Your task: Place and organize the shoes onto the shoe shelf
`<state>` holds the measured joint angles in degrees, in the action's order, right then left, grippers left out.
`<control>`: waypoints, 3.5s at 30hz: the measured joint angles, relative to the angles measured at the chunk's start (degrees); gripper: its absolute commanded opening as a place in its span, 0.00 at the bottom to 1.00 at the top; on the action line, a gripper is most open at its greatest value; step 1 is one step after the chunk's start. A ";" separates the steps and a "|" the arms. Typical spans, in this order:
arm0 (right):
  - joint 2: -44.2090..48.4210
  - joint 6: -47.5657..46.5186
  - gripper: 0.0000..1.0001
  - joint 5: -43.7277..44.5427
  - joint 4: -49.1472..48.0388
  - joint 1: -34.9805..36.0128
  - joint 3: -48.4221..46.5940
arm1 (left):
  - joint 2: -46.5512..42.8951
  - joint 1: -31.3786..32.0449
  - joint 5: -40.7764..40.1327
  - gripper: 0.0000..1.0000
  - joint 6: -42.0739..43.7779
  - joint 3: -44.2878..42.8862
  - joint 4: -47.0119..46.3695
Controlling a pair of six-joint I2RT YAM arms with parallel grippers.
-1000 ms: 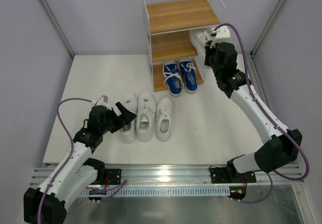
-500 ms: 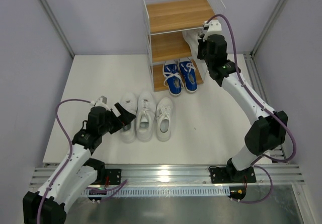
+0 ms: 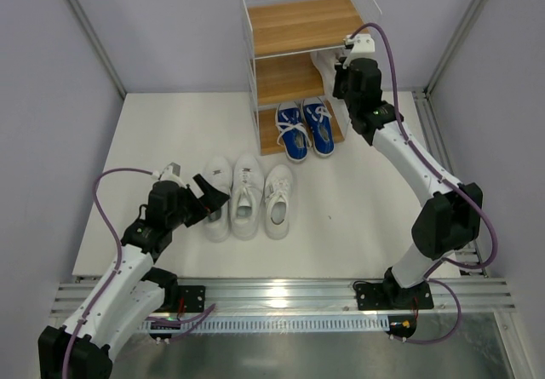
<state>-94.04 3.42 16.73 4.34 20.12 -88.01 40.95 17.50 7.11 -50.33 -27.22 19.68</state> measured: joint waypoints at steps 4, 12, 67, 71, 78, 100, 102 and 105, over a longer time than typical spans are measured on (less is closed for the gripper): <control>0.00 0.00 0.04 0.74 -1.42 0.00 0.33 | 0.00 0.00 -0.02 1.00 0.00 0.00 0.02; -0.02 0.63 0.32 0.70 -3.34 0.00 0.55 | 0.00 0.00 -0.04 1.00 0.00 0.00 0.07; 17.31 29.11 0.78 25.46 -25.97 57.24 59.21 | 1.57 0.00 0.04 1.00 0.20 -0.42 -0.33; 12.92 36.00 0.78 30.36 -23.32 57.81 55.74 | 1.53 0.00 0.02 1.00 0.20 -0.42 -0.31; 2.56 48.74 0.75 37.66 -10.56 57.77 47.82 | 1.53 0.00 0.04 1.00 0.20 -0.42 -0.28; 20.41 35.52 0.63 22.84 -12.37 43.67 62.95 | 2.10 0.00 0.42 1.00 0.22 -0.42 -0.66; 21.64 31.78 0.68 20.65 -11.93 42.56 62.82 | 2.51 0.00 0.55 1.00 0.20 -0.42 -0.92; 21.77 26.93 0.75 18.21 -10.99 41.75 62.07 | 3.10 0.00 0.87 1.00 0.20 -0.42 -1.31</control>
<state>-72.27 30.35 34.94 -6.66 61.87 -25.93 44.05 17.50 7.99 -50.13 -27.64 18.37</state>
